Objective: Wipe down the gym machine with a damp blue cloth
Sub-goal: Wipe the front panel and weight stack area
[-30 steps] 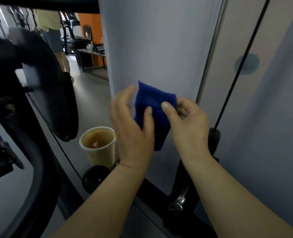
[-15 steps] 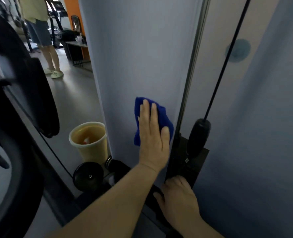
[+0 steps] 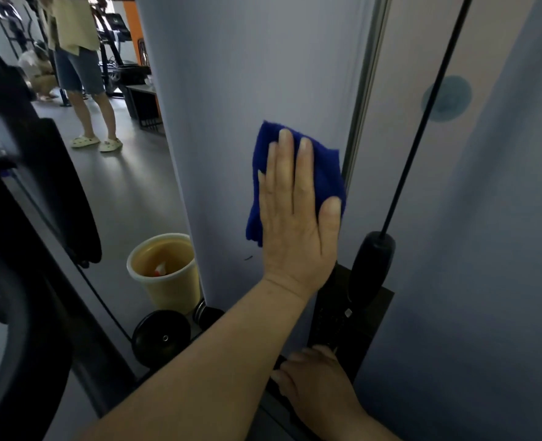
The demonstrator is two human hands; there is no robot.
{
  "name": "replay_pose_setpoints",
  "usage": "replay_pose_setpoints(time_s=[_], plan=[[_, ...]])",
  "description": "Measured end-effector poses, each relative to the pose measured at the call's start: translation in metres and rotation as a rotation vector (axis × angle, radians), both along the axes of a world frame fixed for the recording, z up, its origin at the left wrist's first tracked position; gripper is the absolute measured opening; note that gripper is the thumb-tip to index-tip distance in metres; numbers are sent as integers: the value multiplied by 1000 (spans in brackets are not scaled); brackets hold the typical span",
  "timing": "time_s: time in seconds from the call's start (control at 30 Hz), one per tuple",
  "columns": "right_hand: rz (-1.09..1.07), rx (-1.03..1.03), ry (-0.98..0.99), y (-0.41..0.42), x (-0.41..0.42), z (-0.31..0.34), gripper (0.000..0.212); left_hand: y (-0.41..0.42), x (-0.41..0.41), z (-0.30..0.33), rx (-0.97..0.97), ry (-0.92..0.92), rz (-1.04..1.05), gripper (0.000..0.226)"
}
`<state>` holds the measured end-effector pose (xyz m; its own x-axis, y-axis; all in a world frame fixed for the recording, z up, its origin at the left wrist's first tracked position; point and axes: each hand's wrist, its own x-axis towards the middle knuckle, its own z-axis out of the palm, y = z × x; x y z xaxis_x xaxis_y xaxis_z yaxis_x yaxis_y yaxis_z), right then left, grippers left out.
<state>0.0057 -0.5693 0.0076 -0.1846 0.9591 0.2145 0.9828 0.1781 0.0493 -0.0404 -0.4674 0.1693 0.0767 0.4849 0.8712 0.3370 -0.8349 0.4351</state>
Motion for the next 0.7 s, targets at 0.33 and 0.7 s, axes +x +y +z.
replay_pose_setpoints(time_s=[0.33,0.7], plan=[[-3,-432,27,11,-7,31,59,-2,11,-9,-75,-92,12,54],[-108,-550,46,8,-13,41,47,24,2,-43,-636,-586,65,59]])
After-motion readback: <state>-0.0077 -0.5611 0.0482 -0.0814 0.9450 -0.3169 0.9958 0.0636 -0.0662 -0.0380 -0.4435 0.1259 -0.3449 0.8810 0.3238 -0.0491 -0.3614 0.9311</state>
